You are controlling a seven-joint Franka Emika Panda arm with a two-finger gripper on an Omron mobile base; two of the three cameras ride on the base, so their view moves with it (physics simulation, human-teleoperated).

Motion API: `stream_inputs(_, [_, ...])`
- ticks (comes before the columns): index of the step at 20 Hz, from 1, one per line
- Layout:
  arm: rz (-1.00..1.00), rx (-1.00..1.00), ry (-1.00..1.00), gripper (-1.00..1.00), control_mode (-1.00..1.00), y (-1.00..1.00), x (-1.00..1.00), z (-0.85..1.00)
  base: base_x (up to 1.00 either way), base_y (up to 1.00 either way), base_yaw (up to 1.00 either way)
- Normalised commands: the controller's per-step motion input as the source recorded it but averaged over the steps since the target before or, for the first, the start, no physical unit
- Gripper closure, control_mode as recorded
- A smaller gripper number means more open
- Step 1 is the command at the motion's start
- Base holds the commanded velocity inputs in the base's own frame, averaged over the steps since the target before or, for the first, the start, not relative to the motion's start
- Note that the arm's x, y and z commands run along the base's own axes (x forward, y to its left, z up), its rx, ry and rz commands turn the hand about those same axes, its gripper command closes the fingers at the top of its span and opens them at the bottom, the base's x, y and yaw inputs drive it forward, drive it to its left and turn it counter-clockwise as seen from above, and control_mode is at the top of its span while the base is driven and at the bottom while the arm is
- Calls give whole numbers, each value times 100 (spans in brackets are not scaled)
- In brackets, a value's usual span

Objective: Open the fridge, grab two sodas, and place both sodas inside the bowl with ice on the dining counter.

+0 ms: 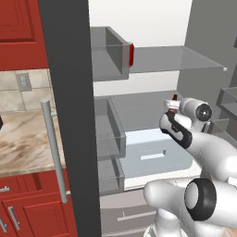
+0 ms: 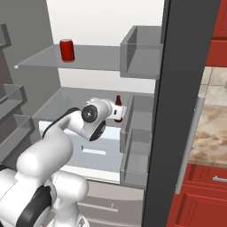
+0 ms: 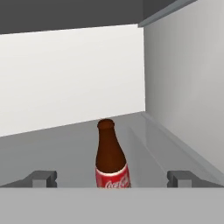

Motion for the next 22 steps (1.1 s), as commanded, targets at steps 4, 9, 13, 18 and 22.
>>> stream_inputs(4, [0, -2, 0, -100, -100, 0, 20, -6, 0, 0, 0])
stream_inputs(9, [0, 0, 0, -100, -100, 0, 18, -4, 0, 0, 0])
stream_inputs(13, [0, -2, 0, -100, -100, 0, 15, -13, 0, 0, 0])
stream_inputs(18, [0, -4, 0, -100, -100, 0, 12, -18, 0, 0, 0])
stream_inputs(22, [0, -3, 0, -100, -100, 0, 14, -16, 0, 0, 0])
